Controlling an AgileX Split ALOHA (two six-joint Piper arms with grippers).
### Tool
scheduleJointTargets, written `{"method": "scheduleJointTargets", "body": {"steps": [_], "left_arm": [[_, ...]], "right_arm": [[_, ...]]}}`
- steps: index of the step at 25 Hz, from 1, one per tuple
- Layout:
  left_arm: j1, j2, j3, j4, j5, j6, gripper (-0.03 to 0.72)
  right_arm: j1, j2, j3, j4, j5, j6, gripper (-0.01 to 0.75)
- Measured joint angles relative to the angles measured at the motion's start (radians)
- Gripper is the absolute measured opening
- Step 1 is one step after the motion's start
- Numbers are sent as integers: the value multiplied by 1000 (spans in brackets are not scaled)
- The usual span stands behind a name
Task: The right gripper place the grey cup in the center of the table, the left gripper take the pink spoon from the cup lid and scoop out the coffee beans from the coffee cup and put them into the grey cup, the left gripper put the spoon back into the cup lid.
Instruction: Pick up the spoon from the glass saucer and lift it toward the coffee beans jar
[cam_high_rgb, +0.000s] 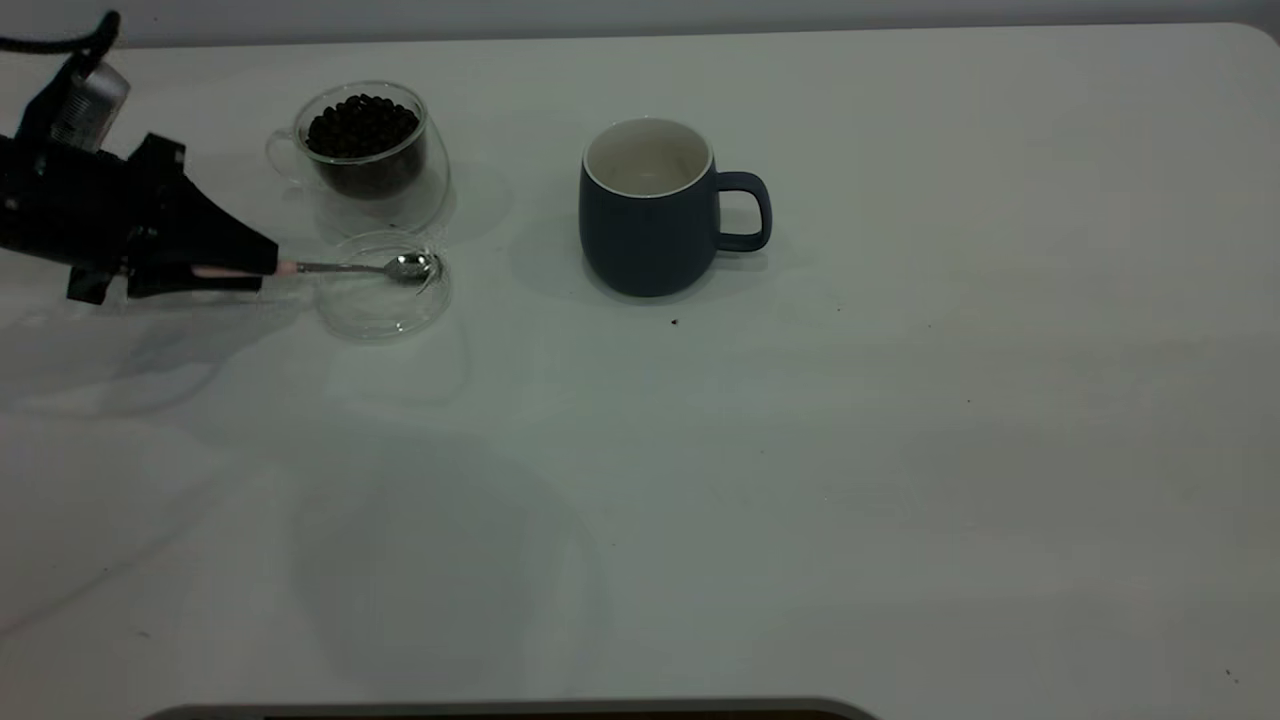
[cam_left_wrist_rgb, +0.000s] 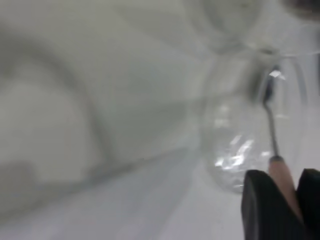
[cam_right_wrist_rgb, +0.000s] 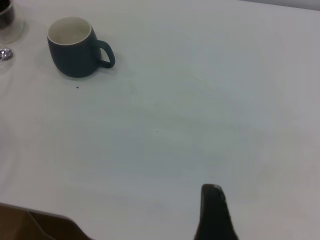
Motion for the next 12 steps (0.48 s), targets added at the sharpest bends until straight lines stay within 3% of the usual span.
{"method": "scheduleJointTargets", "body": {"steps": [2,12], "left_arm": [[0,-7,0,0,22,-25,122],[4,-107,0,74,89,-81,122]], "right_arm": [[0,0,0,0,0,0,551],[0,0,0,0,0,0,551]]}}
